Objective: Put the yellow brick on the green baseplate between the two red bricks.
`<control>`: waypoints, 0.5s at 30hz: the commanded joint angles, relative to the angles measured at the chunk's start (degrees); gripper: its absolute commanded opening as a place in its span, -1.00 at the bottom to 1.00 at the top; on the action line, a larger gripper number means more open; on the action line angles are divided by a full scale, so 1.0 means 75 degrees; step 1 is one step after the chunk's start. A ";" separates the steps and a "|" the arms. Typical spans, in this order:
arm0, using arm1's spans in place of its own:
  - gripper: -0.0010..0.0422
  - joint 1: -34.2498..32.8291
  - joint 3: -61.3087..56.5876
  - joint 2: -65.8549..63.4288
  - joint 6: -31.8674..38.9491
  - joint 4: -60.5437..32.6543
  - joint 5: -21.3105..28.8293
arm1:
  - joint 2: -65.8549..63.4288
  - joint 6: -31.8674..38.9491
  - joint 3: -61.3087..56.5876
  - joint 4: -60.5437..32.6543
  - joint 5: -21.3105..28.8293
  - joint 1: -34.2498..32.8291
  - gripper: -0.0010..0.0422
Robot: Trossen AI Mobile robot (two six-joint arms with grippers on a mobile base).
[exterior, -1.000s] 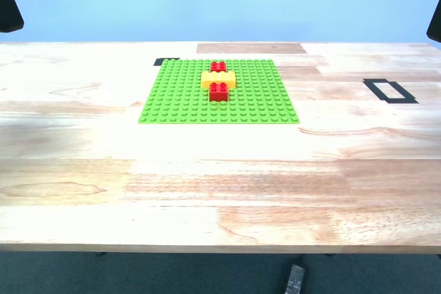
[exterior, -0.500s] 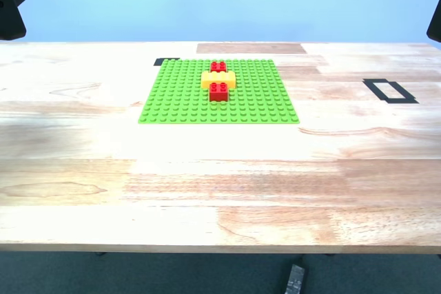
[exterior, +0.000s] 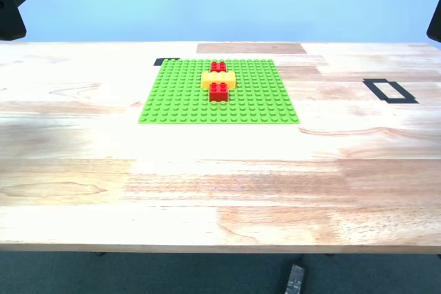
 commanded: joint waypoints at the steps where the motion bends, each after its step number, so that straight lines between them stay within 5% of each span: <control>1: -0.96 0.0003 0.0003 0.0000 0.0003 -0.0003 0.0000 | 0.0003 0.0003 0.0006 0.0003 0.0003 0.0000 -0.96; 15: -0.96 0.0003 -0.0009 0.0000 0.0006 0.0009 0.0000 | 0.0003 0.0003 0.0006 0.0003 0.0003 0.0000 -0.96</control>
